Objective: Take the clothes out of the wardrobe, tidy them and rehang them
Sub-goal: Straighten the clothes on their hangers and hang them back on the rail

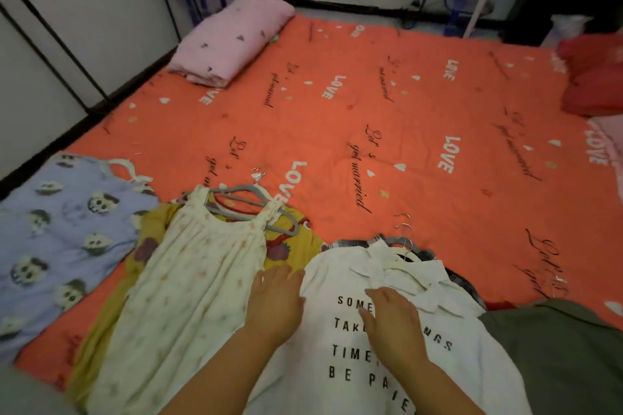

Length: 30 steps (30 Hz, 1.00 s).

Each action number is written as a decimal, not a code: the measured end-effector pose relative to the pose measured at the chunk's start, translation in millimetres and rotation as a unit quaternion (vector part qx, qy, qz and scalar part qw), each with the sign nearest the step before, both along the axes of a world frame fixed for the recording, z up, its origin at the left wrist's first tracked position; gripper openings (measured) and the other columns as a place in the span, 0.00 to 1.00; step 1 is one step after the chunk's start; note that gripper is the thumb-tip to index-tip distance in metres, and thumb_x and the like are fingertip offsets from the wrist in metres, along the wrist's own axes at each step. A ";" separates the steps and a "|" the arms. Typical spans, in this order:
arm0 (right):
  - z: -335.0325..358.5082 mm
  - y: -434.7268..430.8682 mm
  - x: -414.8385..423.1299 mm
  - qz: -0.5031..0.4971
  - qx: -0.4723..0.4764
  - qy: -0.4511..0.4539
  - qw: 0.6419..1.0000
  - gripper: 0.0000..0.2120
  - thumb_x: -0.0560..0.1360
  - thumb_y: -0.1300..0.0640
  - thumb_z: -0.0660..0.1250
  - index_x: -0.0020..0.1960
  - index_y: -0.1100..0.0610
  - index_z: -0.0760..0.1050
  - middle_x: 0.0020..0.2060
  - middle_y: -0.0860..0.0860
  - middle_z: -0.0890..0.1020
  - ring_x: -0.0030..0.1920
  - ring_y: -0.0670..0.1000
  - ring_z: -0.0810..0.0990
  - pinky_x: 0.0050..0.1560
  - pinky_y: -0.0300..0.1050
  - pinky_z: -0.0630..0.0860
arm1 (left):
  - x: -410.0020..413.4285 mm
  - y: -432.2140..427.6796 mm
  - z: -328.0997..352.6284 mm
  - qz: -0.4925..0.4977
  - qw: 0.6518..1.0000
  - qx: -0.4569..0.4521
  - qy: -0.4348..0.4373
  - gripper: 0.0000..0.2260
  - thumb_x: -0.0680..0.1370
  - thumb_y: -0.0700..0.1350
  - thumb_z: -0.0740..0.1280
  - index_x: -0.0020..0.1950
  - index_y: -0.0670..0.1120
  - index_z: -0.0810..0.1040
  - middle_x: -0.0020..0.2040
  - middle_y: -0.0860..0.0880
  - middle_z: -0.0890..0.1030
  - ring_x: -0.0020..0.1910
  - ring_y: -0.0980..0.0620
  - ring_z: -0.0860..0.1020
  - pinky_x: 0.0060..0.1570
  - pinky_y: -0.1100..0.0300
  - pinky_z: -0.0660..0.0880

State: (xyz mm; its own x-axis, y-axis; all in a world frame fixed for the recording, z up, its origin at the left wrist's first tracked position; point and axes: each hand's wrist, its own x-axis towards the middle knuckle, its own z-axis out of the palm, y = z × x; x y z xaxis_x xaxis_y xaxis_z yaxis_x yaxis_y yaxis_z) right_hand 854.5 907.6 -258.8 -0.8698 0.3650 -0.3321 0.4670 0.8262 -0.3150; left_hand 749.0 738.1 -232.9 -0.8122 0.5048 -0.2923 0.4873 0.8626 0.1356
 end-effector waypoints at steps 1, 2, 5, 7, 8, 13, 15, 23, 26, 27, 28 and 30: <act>7.4 -16.7 -4.9 0.009 0.002 0.006 1.000 0.21 0.81 0.45 0.52 0.72 0.47 0.61 0.69 0.45 0.66 0.70 0.48 0.63 0.72 0.46 0.55 | -1.9 -18.1 7.5 0.009 1.000 0.006 0.004 0.21 0.80 0.51 0.58 0.73 0.53 0.60 0.71 0.51 0.64 0.71 0.51 0.60 0.71 0.51 0.51; 14.1 -33.9 -10.3 0.017 0.006 0.012 1.000 0.20 0.81 0.45 0.52 0.72 0.47 0.61 0.69 0.45 0.66 0.70 0.48 0.63 0.71 0.45 0.55 | -4.5 -36.8 14.0 0.014 1.000 0.012 0.008 0.21 0.80 0.51 0.58 0.73 0.53 0.60 0.71 0.51 0.64 0.71 0.51 0.59 0.71 0.50 0.50; 32.3 -89.1 -28.1 0.040 0.027 0.034 0.998 0.21 0.81 0.45 0.52 0.72 0.48 0.62 0.69 0.46 0.67 0.69 0.48 0.65 0.70 0.43 0.57 | -15.7 -95.2 30.3 0.024 0.999 0.025 0.017 0.22 0.80 0.51 0.57 0.74 0.53 0.59 0.72 0.51 0.63 0.72 0.51 0.58 0.71 0.51 0.49; 40.8 -128.7 -40.6 0.050 0.042 0.044 0.997 0.21 0.81 0.45 0.52 0.71 0.48 0.63 0.68 0.46 0.68 0.68 0.48 0.66 0.68 0.43 0.60 | -25.5 -135.2 37.7 0.019 0.999 0.033 0.019 0.22 0.80 0.52 0.57 0.74 0.53 0.59 0.73 0.51 0.62 0.72 0.51 0.58 0.71 0.50 0.50; 44.4 -149.4 -46.5 0.053 0.046 0.046 0.996 0.21 0.81 0.45 0.52 0.71 0.48 0.63 0.68 0.46 0.68 0.67 0.49 0.67 0.68 0.42 0.61 | -31.4 -155.3 40.4 0.018 0.999 0.039 0.015 0.22 0.80 0.52 0.57 0.74 0.52 0.59 0.73 0.51 0.63 0.72 0.50 0.59 0.71 0.50 0.51; 57.6 -249.9 -76.3 0.048 0.053 0.072 0.995 0.19 0.80 0.46 0.56 0.69 0.50 0.66 0.65 0.48 0.72 0.64 0.50 0.70 0.63 0.43 0.65 | -65.7 -254.2 48.9 -0.006 0.998 0.061 0.025 0.22 0.80 0.53 0.57 0.74 0.51 0.60 0.70 0.49 0.67 0.68 0.47 0.64 0.67 0.50 0.61; 62.2 -281.5 -84.6 0.050 0.045 0.077 0.995 0.19 0.80 0.47 0.56 0.69 0.50 0.67 0.65 0.48 0.72 0.64 0.50 0.70 0.62 0.43 0.65 | -76.4 -286.2 51.4 -0.014 0.997 0.065 0.032 0.22 0.80 0.53 0.57 0.74 0.50 0.60 0.69 0.49 0.68 0.66 0.47 0.66 0.64 0.51 0.64; 69.1 -316.1 -119.6 0.038 0.066 0.066 0.995 0.20 0.80 0.46 0.56 0.70 0.50 0.66 0.65 0.48 0.72 0.65 0.50 0.70 0.62 0.43 0.65 | -128.8 -323.8 51.6 -0.043 0.996 0.067 0.046 0.22 0.80 0.53 0.57 0.74 0.50 0.60 0.67 0.49 0.69 0.64 0.47 0.67 0.64 0.51 0.61; 64.2 -312.3 -143.5 0.029 0.071 0.061 0.995 0.20 0.80 0.46 0.56 0.70 0.50 0.66 0.65 0.48 0.72 0.64 0.51 0.71 0.61 0.43 0.66 | -153.6 -317.9 46.7 -0.053 0.995 0.070 0.039 0.22 0.80 0.53 0.56 0.74 0.51 0.59 0.68 0.50 0.68 0.67 0.48 0.66 0.65 0.51 0.60; 61.1 -310.6 -154.1 0.026 0.071 0.060 0.995 0.20 0.80 0.46 0.56 0.70 0.50 0.66 0.65 0.48 0.72 0.64 0.51 0.71 0.61 0.43 0.67 | -164.0 -315.3 44.4 -0.058 0.995 0.071 0.039 0.22 0.80 0.53 0.57 0.74 0.51 0.59 0.69 0.50 0.68 0.67 0.48 0.65 0.65 0.50 0.60; 56.9 -308.3 -166.0 0.025 0.070 0.060 0.995 0.20 0.80 0.46 0.56 0.70 0.50 0.66 0.65 0.48 0.72 0.63 0.51 0.71 0.61 0.43 0.67 | -175.4 -312.5 41.5 -0.062 0.995 0.071 0.039 0.22 0.80 0.53 0.57 0.74 0.51 0.59 0.69 0.50 0.67 0.67 0.48 0.65 0.65 0.50 0.60; 46.7 -302.8 -191.6 0.024 0.059 0.058 0.996 0.20 0.80 0.46 0.56 0.70 0.50 0.66 0.65 0.48 0.72 0.64 0.51 0.70 0.62 0.44 0.67 | -199.4 -306.7 34.3 -0.064 0.995 0.065 0.035 0.22 0.80 0.53 0.57 0.74 0.51 0.59 0.69 0.50 0.67 0.68 0.48 0.64 0.65 0.50 0.60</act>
